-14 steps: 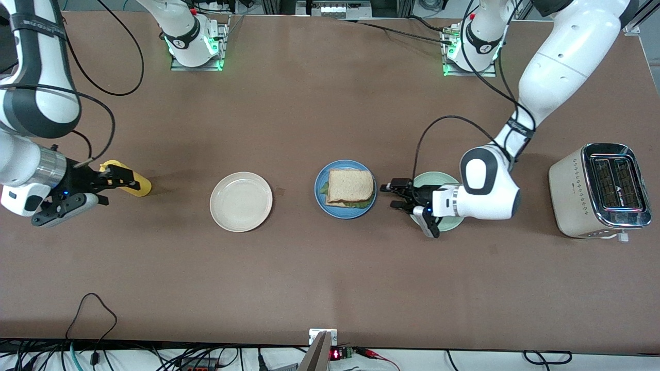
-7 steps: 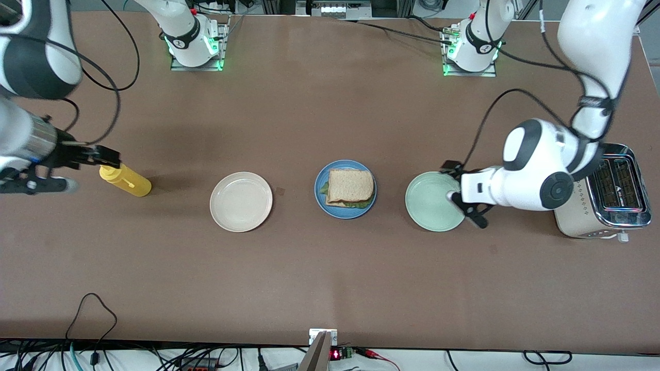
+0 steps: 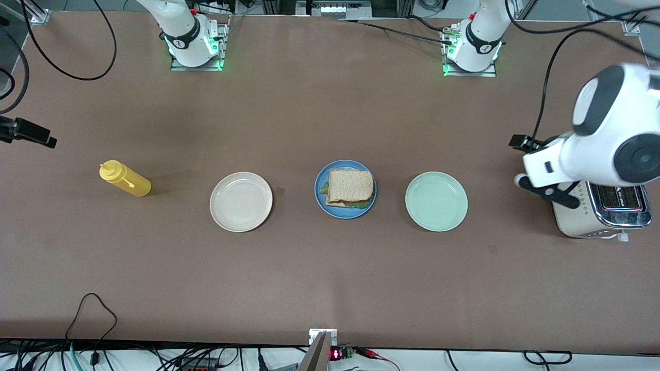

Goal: Make sandwich in blue plate with both arms

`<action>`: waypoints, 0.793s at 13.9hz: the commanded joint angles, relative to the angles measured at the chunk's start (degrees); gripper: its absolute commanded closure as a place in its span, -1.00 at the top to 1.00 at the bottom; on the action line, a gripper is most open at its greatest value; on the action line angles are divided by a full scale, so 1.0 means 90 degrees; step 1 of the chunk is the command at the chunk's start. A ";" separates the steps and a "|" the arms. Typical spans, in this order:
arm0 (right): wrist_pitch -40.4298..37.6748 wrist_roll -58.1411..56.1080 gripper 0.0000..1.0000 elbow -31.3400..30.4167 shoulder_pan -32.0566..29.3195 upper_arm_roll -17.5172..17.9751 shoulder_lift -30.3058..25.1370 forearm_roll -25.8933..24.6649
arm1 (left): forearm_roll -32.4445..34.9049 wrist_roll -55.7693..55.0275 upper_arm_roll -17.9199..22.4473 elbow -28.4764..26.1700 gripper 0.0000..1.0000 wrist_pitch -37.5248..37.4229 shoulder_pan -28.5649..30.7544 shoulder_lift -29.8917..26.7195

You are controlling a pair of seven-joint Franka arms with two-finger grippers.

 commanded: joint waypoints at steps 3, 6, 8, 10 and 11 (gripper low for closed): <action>-0.0108 0.0066 1.00 -0.0145 0.0400 -0.0269 -0.0139 0.0062 | -0.1237 -0.0190 0.1855 -0.1678 1.00 0.2051 -0.1022 -0.2155; 0.0232 0.0066 1.00 -0.0855 0.0362 -0.0289 -0.0596 0.0082 | -0.1276 -0.0344 0.1816 -0.2014 1.00 0.1917 -0.0787 -0.2559; 0.0778 0.0056 1.00 -0.1801 0.0362 -0.0289 -0.1288 0.0062 | -0.1237 -0.0859 0.1797 -0.1985 1.00 0.1742 -0.0874 -0.2579; 0.0645 0.0056 1.00 -0.2088 0.0362 -0.0289 -0.1603 0.0043 | -0.1227 -0.1145 0.1729 -0.1965 1.00 0.1672 -0.0943 -0.2579; 0.0431 0.0046 1.00 -0.2021 0.0362 -0.0270 -0.1614 0.0014 | -0.1227 -0.1145 0.1728 -0.1936 1.00 0.1653 -0.0972 -0.2569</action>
